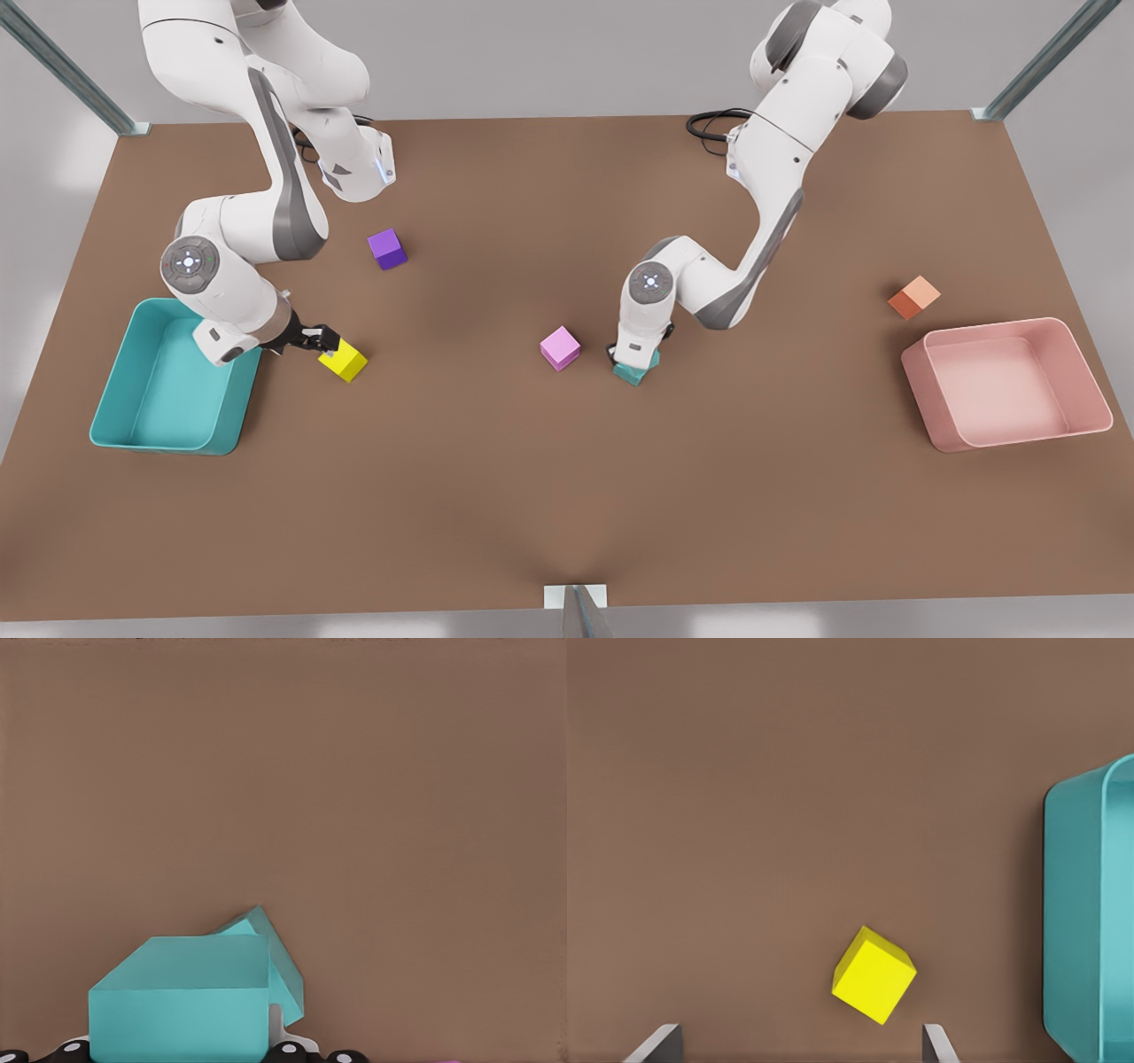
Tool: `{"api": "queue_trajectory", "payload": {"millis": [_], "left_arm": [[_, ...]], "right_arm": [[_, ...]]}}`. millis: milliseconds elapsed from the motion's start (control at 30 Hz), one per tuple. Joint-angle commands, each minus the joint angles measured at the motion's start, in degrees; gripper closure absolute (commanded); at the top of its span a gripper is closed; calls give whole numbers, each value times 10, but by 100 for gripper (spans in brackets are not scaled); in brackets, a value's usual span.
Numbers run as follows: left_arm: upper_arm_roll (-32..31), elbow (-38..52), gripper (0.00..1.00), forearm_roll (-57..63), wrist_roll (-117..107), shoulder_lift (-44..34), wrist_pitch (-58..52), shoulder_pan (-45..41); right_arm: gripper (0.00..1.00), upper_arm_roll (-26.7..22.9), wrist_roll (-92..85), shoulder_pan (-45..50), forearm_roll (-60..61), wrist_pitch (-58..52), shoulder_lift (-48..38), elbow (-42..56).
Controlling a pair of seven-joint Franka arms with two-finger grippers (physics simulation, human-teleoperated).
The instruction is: Stack the two blue cubes on top of each other
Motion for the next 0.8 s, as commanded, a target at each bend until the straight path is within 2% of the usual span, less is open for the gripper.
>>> {"api": "queue_trajectory", "payload": {"millis": [0, 200, 233, 267, 467, 533, 633, 700, 733, 767], "left_arm": [[0, 1, 56, -4, 4, -1, 4, 1], [0, 1, 53, -4, 3, -1, 13, 1], [0, 1, 24, -4, 3, -1, 13, 1], [0, 1, 0, -4, 3, -1, 12, 1], [0, 1, 0, -4, -1, -22, -9, 2], [-1, 32, 0, -5, 35, -80, -103, 23], [1, 104, 0, -6, 73, -110, -244, 25], [-1, 204, 0, -55, 281, -117, -396, 94], [1, 248, 0, -81, 365, -115, -447, 126], [-7, 255, 0, -82, 413, -113, -454, 164]], "right_arm": [[0, 0, 2, 0, 0, -1, 0, 0], [0, 0, 2, 0, 0, -1, 0, -1], [0, 0, 2, 0, 0, -1, 0, -1], [0, 0, 2, 0, 0, -1, 0, -1], [0, 0, 3, 0, 0, -1, 0, -2], [0, 0, 3, 0, 0, -1, 0, -2], [0, 0, 3, 0, 0, -1, 0, -3], [0, 0, 3, 0, 0, -1, 0, -3], [0, 0, 3, 0, 0, -1, 0, -4], [0, 0, 3, 0, 0, -1, 0, -4]]}}
